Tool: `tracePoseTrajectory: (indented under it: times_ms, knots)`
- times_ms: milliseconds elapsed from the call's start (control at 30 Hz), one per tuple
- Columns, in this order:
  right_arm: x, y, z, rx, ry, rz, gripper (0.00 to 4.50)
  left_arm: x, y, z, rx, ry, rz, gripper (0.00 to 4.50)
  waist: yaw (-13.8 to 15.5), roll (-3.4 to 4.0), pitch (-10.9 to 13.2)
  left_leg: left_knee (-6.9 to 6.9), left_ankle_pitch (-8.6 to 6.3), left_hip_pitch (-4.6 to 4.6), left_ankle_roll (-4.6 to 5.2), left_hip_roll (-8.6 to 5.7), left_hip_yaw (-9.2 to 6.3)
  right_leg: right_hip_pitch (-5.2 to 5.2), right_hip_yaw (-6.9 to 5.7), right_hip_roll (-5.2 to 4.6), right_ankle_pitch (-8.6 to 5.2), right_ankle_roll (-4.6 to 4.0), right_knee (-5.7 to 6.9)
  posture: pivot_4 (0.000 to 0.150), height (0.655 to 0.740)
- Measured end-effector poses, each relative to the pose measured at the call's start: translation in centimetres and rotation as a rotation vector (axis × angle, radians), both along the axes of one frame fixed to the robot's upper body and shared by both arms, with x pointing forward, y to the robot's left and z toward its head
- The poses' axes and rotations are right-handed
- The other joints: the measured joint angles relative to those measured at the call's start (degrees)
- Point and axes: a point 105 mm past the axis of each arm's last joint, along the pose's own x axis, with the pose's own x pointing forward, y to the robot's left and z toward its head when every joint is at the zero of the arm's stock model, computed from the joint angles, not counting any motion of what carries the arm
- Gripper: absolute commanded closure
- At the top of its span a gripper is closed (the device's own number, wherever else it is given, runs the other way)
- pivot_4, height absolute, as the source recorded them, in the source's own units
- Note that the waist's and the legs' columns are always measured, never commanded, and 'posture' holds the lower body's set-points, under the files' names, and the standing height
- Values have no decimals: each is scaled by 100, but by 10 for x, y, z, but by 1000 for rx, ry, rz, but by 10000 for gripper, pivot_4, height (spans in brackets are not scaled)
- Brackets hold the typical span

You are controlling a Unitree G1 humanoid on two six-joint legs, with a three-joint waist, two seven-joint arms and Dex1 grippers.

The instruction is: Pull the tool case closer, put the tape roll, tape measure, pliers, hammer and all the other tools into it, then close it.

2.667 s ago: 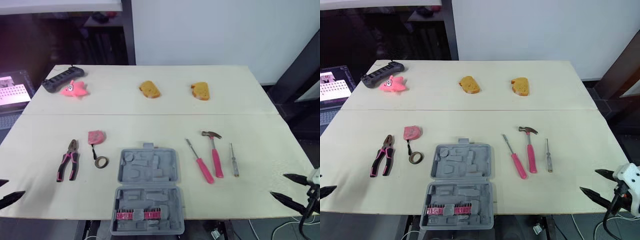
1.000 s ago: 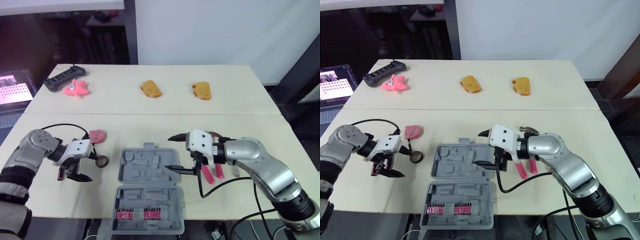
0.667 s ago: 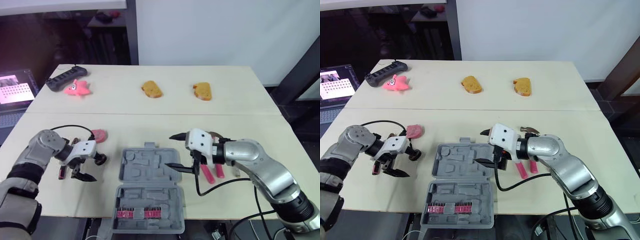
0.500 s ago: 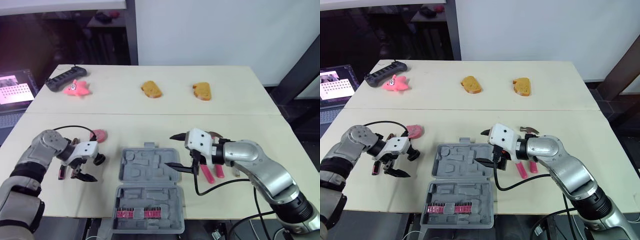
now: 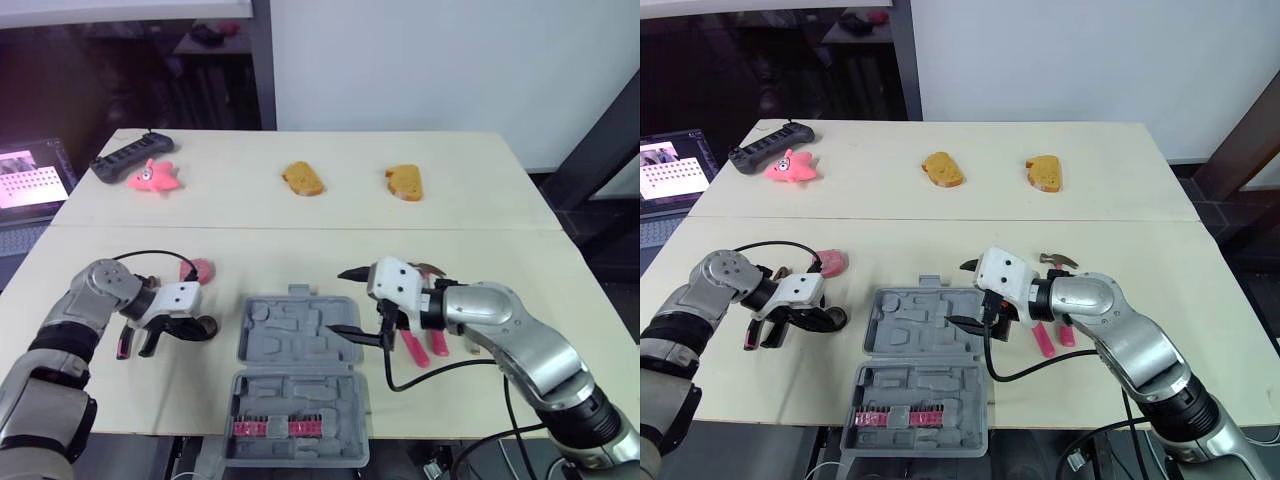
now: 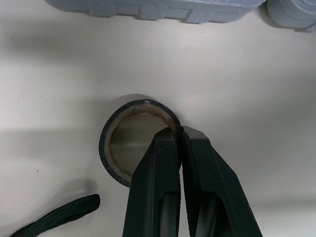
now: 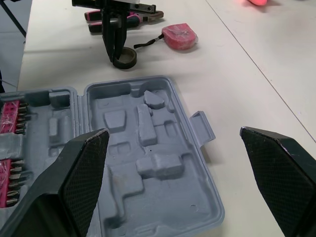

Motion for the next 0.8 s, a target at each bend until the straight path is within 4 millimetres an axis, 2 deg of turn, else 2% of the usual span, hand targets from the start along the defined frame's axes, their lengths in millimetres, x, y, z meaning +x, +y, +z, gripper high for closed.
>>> tracePoseTrajectory:
  times_ms: [167, 233, 367, 467, 533, 667, 800]
  knots:
    - [1, 1, 0, -2, -6, -2, 0, 1, -1, 1, -2, -9, -7, 44609, 0, 0, 0, 0, 0, 0, 0, 0, 0, 0, 0, 0, 0, 0, 0, 1500, 7400]
    - [1, 0, 0, -5, -8, -4, 0, 3, -4, 7, -14, -29, -21, 44609, 0, -1, 1, 0, 0, -2, 0, 0, -1, 0, -1, 0, 0, 0, 0, 1500, 7400]
    - [1, 0, 0, -7, -11, -7, 0, 13, -13, 39, -42, -107, -59, 44609, 6, -2, 1, 3, 0, -5, 0, 0, -4, 0, -3, -1, 0, 0, 0, 1500, 7400]
    - [1, 1, 0, -8, -13, -8, 0, 21, -31, 61, -61, -176, -122, 44609, 6, -1, 1, 3, 0, -3, 0, -1, -4, 4, -3, -1, 0, 1, -1, 1500, 7400]
    - [2, 0, -1, -10, -16, -10, 0, 21, -44, 62, -84, -175, -154, 44609, 2, 0, 1, 2, 0, -1, 0, 0, -4, 5, -3, -1, 0, 1, -1, 1500, 7400]
    - [2, 1, -1, -10, -21, -14, 0, 18, -70, 47, -96, -132, -228, 44609, -12, -1, 1, 3, 0, -1, 0, 0, -6, 3, -3, 2, 0, 1, -1, 1500, 7400]
    - [2, 4, -1, 3, -22, -15, 0, 19, -79, 43, -87, -120, -254, 44609, -11, -1, 1, 3, 0, -1, 0, -1, -7, 3, -3, 2, 0, 1, -1, 1500, 7400]
